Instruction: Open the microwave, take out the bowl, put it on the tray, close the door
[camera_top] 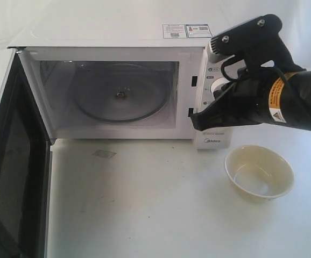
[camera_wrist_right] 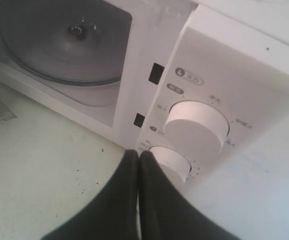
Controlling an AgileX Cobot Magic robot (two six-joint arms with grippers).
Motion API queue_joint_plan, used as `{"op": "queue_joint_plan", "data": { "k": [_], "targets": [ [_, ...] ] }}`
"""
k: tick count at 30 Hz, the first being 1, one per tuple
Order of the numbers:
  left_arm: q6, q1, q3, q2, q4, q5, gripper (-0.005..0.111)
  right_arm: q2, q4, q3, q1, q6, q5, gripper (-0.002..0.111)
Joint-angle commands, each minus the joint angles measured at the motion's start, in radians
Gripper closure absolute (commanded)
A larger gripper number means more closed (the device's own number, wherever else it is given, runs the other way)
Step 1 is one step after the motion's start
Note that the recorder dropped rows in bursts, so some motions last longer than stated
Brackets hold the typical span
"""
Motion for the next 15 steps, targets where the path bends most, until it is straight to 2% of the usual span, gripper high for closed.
{"op": "queue_joint_plan", "data": {
  "k": [1,4,6,9,11,13,15],
  "targets": [
    [-0.036,0.002,-0.199,-0.003,-0.012,-0.077,0.107,-0.054,0.004,-0.001,-0.007,0.007,-0.006,0.108],
    [0.000,0.002,-0.427,0.027,-0.012,0.133,0.107,-0.083,0.004,-0.001,-0.007,0.004,-0.006,0.108],
    [0.055,0.002,-0.605,0.090,-0.009,0.323,0.107,-0.093,0.004,-0.001,-0.007,0.004,-0.006,0.108],
    [0.141,0.002,-0.858,0.202,-0.009,0.746,0.107,-0.093,0.004,-0.001,-0.007,0.004,0.007,0.108],
    [0.170,0.002,-1.010,0.286,-0.009,1.137,0.107,-0.093,0.004,0.001,-0.007,0.004,0.011,0.108],
    [0.170,0.002,-1.096,0.351,-0.012,1.424,0.107,-0.093,0.004,0.003,-0.007,0.004,0.014,0.108],
    [0.170,0.002,-1.138,0.400,-0.012,1.603,0.107,-0.093,0.004,0.003,-0.007,0.004,0.021,0.108]
  ]
}}
